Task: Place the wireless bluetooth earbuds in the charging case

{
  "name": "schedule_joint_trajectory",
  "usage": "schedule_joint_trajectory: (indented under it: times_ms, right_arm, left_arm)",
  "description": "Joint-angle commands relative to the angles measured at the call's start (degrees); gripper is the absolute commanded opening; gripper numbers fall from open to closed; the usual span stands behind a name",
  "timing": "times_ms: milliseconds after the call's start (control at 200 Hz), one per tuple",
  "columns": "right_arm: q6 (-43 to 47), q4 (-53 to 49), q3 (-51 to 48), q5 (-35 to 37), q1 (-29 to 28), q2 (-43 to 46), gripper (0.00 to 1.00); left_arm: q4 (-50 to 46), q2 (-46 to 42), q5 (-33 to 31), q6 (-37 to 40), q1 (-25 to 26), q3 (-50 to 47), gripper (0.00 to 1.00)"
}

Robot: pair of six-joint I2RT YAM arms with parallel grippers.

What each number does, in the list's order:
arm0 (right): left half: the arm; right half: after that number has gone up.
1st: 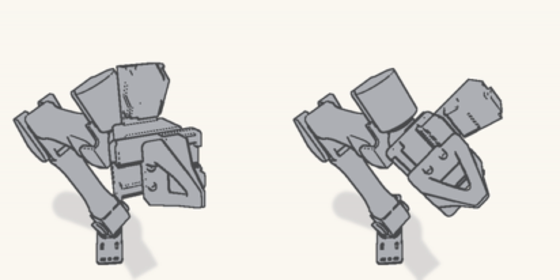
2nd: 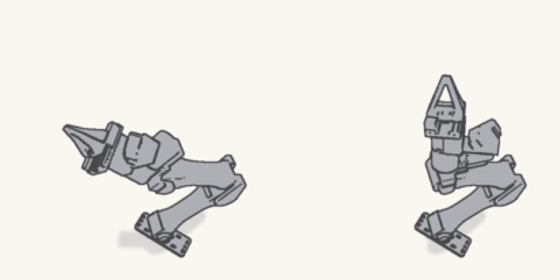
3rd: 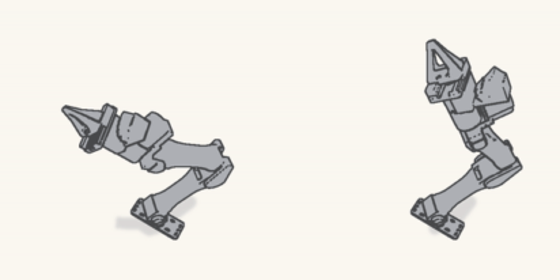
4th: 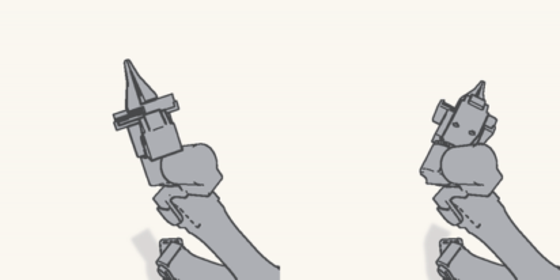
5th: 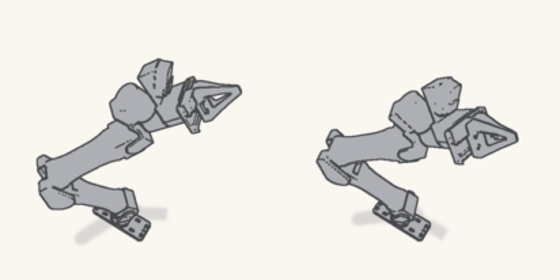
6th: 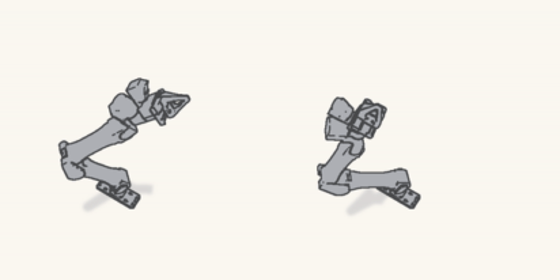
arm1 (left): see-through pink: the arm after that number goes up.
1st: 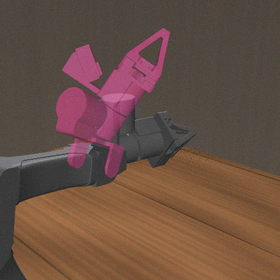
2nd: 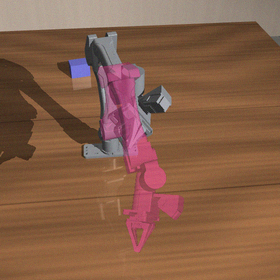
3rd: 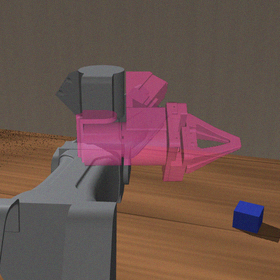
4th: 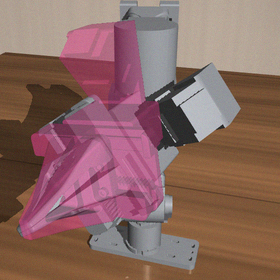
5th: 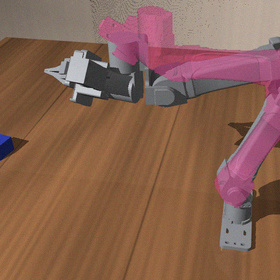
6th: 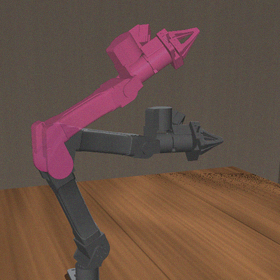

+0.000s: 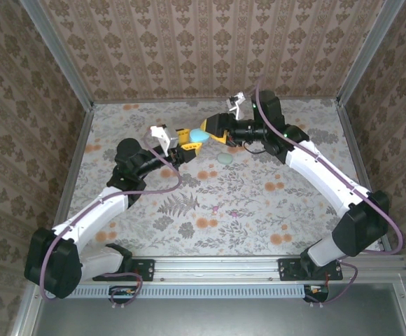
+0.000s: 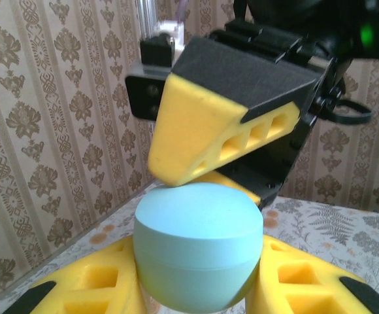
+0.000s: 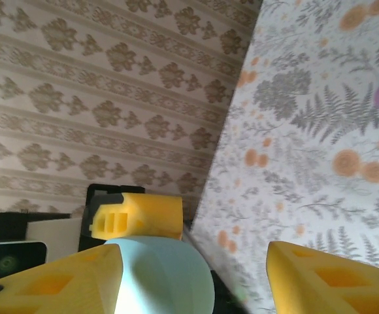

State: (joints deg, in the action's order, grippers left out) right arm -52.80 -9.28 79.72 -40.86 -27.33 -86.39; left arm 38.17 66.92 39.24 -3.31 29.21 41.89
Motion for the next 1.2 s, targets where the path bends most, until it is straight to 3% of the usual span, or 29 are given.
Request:
schedule_joint_trajectory:
  times_ms: [0, 255, 355, 975, 1195]
  right_arm:
    - [-9.0, 12.0, -2.7, -6.9, 0.3, 0.8, 0.63]
    - [-17.9, 23.7, -5.9, -11.1, 0.5, -0.5, 0.63]
    - [-19.4, 25.8, -6.6, -11.7, 0.5, -0.7, 0.59]
    - [-19.4, 26.2, -7.2, -13.4, -0.2, -1.5, 0.48]
    - [-17.7, 24.6, -7.1, -11.7, -0.2, -1.7, 0.29]
  left_arm:
    - [5.9, 0.6, 0.5, -3.2, 0.1, 2.2, 0.32]
    - [7.5, 1.3, 0.4, -4.3, 0.2, 2.3, 0.32]
    - [7.5, 1.3, 0.2, -4.3, 0.1, 2.4, 0.32]
    - [6.7, 1.5, -0.2, -3.9, 0.1, 2.5, 0.33]
    - [5.4, 1.4, -0.1, -3.0, 0.2, 2.8, 0.34]
